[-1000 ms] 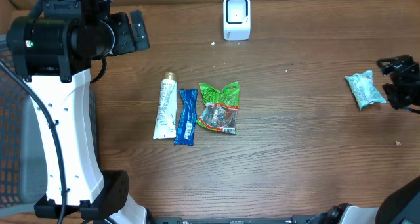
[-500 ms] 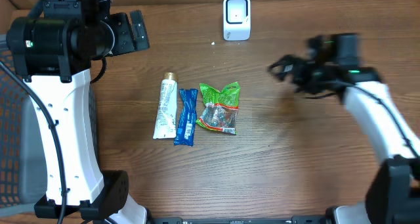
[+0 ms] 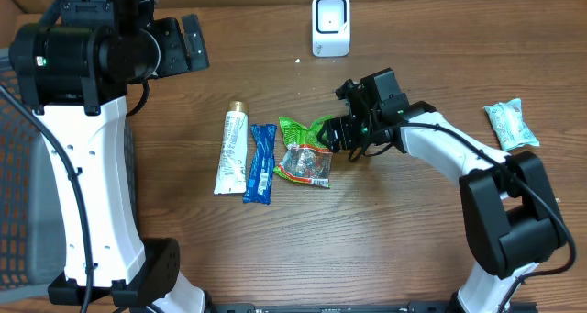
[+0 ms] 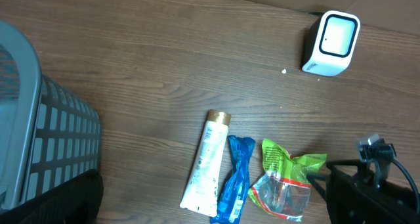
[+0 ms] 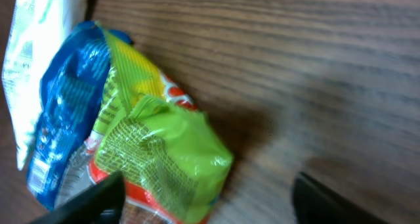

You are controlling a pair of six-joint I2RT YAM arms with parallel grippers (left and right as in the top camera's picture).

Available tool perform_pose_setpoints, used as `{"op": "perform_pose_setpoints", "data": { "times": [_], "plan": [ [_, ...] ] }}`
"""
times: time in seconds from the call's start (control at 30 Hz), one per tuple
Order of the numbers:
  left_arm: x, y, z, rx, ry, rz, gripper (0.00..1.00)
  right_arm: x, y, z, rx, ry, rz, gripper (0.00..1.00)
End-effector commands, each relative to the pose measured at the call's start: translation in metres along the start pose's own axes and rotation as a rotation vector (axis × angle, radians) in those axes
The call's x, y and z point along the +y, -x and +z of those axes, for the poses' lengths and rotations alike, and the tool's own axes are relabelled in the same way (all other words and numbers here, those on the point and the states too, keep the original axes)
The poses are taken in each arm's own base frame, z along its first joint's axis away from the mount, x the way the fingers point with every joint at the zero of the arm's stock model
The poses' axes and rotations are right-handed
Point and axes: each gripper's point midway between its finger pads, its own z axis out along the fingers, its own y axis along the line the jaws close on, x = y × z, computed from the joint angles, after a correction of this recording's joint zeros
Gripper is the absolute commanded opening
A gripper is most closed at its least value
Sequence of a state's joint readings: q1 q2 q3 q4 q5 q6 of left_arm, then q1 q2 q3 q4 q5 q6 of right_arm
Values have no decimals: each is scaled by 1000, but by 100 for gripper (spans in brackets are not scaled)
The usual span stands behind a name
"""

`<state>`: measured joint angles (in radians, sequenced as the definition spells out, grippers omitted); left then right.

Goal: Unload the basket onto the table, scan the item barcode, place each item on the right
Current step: 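Move the right gripper to the green snack bag and grasp it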

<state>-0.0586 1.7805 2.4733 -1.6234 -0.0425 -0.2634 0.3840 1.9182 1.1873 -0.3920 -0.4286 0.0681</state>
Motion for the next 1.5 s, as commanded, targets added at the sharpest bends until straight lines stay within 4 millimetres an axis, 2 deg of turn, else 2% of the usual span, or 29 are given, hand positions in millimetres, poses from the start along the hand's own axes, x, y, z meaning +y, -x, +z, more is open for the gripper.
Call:
{"op": "perform_pose_setpoints", "data": {
  "times": [0.0, 0.23, 0.33, 0.47, 0.6, 0.73, 0.83, 0.87, 0.9, 1.0, 1.07, 1.17, 1.2, 1.33, 1.47],
  "plan": [
    [1, 1, 0, -5, 8, -13, 99, -6, 7, 6, -22, -10, -47, 64],
    [1, 1, 0, -5, 8, -13, 100, -7, 11, 8, -39, -8, -53, 20],
    [1, 1, 0, -5, 8, -13, 100, -13, 11, 6, -40, -14, 7, 4],
    [1, 1, 0, -5, 8, -13, 100, -39, 12, -11, -46, -42, 247, 4],
    [1, 1, 0, -5, 8, -13, 100, -62, 11, -42, -52, -23, 419, 4],
    [1, 1, 0, -4, 8, -13, 100, -77, -5, -75, -14, 8, 546, 4],
    [1, 1, 0, -5, 8, -13, 100, -84, -22, -90, 33, -11, 591, 4],
    [1, 1, 0, -5, 8, -13, 100, -83, -28, -93, 54, -14, 585, 5],
    [1, 1, 0, -5, 8, -13, 100, -82, -33, -94, 73, -14, 572, 10],
    [1, 1, 0, -5, 8, -13, 100, -76, -46, -99, 130, -10, 499, 33],
    [1, 1, 0, -5, 8, -13, 100, -76, -49, -104, 151, -28, 456, 66],
    [1, 1, 0, -5, 8, -13, 100, -90, -40, -118, 146, -124, 451, 95],
    [1, 1, 0, -5, 8, -13, 100, -92, -33, -123, 134, -143, 440, 100],
    [1, 1, 0, -5, 8, -13, 100, -90, 7, -141, 43, -148, 264, 100],
    [1, 1, 0, -5, 8, -13, 100, -91, 39, -144, -60, -146, 90, 100]
  ]
}}
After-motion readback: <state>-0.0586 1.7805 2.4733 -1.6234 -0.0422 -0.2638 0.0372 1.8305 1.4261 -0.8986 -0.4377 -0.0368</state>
